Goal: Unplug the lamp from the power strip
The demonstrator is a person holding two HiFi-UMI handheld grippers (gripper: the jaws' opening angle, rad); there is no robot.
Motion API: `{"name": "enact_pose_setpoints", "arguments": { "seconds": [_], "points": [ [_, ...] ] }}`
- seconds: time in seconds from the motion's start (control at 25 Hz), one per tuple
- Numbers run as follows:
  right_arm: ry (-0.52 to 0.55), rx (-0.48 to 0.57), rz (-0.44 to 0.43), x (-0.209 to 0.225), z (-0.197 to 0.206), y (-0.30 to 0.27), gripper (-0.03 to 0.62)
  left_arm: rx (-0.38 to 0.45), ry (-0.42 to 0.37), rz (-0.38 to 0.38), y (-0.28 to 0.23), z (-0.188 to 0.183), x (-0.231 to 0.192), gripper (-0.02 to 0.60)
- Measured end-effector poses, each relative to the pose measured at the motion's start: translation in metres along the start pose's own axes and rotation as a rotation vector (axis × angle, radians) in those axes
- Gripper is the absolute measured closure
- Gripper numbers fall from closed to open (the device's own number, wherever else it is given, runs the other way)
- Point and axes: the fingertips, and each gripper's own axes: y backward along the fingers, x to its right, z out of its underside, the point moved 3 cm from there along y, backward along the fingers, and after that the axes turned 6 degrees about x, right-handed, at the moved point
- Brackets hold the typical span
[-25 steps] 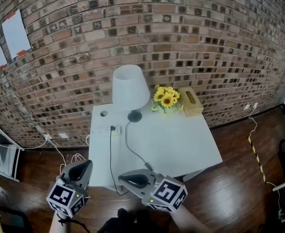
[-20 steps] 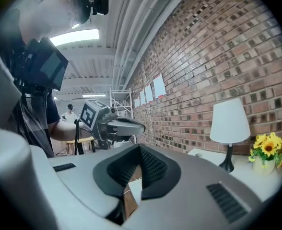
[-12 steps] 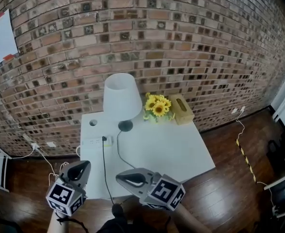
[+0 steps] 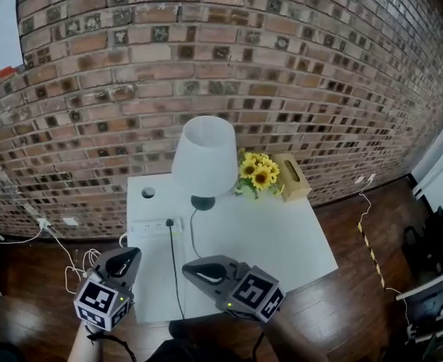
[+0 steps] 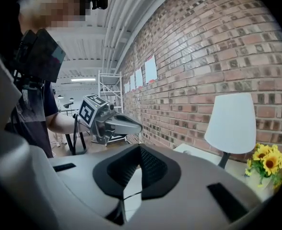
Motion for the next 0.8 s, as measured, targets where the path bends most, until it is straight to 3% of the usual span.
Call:
{"name": "enact_pose_setpoints", "arguments": {
  "seconds": [0.36,0.56,0.8],
  "points": [
    [0.014,-0.074,0.050,0.031,0.013,-0.033,0.592,-0.058,-0.014,0.064,-0.036,0.031,-0.035,0.571],
    [0.018,-0.130,0.044,0.046,0.030,-0.044,0.592,-0.071,-0.043,0.122,-0.061,0.046,-0.032,0.571],
    [0.001,-0.137,0.042,0.067,0.045,-0.057,0.592,-0.102,-0.050,0.127,-0.087,0.061,-0.037,0.571]
  ]
}}
